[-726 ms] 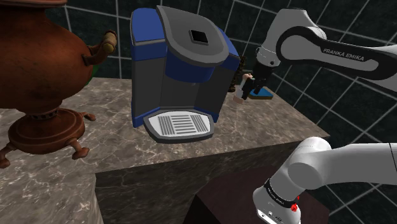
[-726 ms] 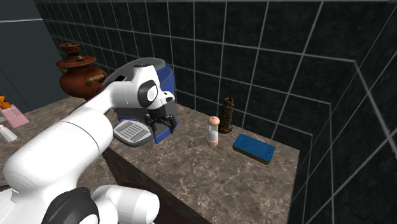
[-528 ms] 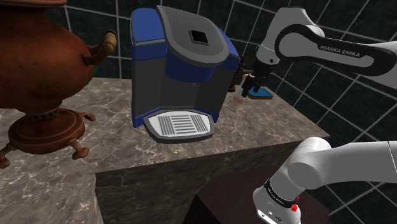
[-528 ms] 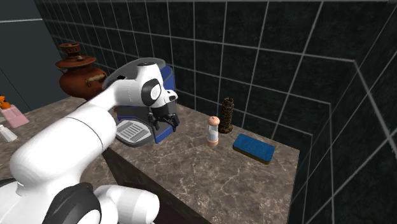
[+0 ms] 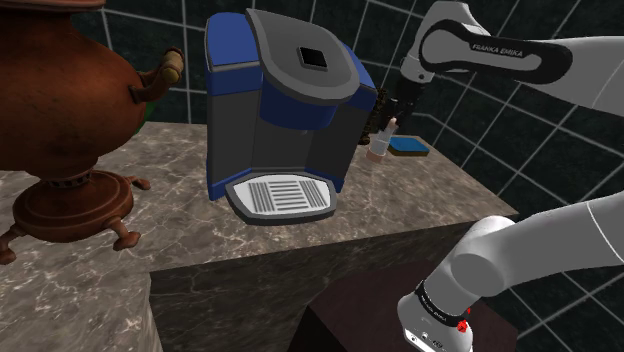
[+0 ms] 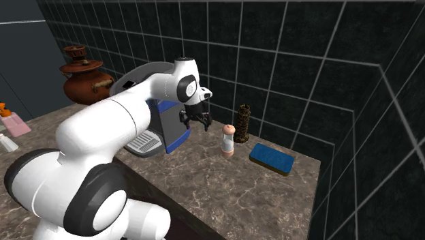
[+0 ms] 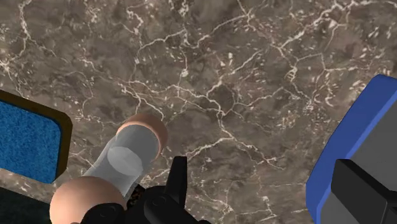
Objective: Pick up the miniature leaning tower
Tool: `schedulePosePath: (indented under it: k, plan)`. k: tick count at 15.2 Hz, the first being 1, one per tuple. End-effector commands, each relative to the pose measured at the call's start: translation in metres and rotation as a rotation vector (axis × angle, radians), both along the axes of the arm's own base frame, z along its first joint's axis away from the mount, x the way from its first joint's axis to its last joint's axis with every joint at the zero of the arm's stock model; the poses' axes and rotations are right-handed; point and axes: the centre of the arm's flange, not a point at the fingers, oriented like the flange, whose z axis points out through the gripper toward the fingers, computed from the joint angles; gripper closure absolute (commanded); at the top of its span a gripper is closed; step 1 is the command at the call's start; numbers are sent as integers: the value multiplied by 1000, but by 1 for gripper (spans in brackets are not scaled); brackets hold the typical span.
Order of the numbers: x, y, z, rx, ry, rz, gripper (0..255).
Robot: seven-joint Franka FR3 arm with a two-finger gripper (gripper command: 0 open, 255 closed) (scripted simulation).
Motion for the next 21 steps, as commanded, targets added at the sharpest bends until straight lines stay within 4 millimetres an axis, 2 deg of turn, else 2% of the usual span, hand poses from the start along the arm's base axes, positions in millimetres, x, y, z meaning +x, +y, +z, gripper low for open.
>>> schedulePosePath:
  k: [1, 20, 21]
  plan:
    - [17, -20, 3, 4, -4, -3, 0]
    - [161, -223, 48, 49, -44, -31, 0]
    - [162, -226, 48, 49, -45, -31, 0]
